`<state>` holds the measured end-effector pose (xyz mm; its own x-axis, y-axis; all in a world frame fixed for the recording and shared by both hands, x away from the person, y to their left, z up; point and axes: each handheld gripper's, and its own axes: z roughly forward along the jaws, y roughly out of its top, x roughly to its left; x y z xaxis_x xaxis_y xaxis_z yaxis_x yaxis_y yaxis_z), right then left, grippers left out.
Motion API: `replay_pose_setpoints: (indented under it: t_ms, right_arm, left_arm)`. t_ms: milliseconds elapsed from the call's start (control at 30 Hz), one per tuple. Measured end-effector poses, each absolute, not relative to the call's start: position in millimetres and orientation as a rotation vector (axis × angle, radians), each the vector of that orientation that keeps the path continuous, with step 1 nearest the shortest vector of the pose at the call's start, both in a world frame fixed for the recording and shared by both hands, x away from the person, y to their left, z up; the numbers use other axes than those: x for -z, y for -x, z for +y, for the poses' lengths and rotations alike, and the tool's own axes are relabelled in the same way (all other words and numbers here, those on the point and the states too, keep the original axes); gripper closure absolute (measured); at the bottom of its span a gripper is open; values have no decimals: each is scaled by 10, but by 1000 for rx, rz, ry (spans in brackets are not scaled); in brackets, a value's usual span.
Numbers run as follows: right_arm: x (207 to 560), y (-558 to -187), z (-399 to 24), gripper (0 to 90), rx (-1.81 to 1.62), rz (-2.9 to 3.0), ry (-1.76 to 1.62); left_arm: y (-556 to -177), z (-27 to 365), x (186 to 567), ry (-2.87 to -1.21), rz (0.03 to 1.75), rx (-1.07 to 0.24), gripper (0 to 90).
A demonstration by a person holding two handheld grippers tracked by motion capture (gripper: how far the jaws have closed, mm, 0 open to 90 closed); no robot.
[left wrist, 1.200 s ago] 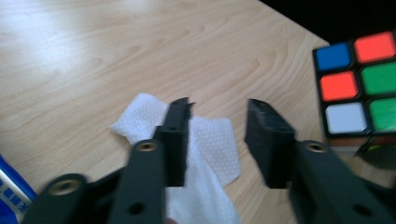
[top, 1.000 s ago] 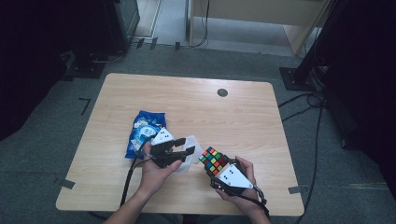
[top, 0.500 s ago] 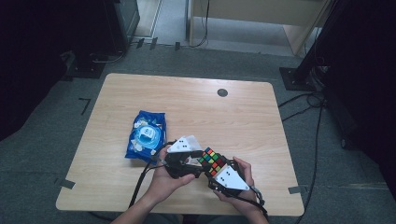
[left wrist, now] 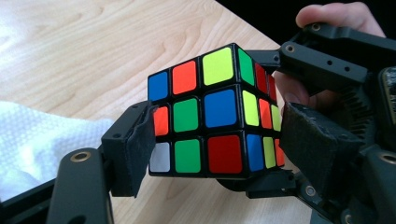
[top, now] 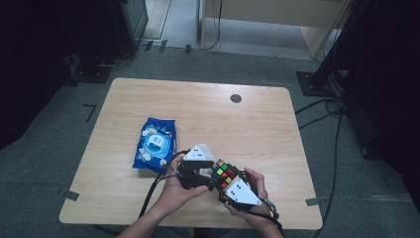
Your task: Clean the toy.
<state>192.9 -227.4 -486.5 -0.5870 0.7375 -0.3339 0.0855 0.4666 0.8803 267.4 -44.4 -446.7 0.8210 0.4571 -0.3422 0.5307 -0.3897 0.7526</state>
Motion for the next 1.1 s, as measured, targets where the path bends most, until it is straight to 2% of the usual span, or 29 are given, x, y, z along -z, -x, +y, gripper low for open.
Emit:
replay_pose_setpoints:
  t_ms: [467, 767, 867, 1100]
  right_arm:
    - [4870, -1918, -2231, 349, -1124, 1987, -666]
    - [4864, -1902, -2186, 350, -1123, 1978, -657]
    - [4852, -1895, -2174, 350, -1127, 1976, -650]
    - [4862, -1881, -2142, 350, -1117, 1990, -625]
  left_arm:
    - [-2703, -510, 4548, -2064, 749, 164, 188]
    - [-2704, -568, 4606, -2088, 761, 205, 184]
    - [-2712, -574, 4628, -2091, 761, 234, 191]
    - [-2719, -547, 4639, -2056, 751, 259, 294]
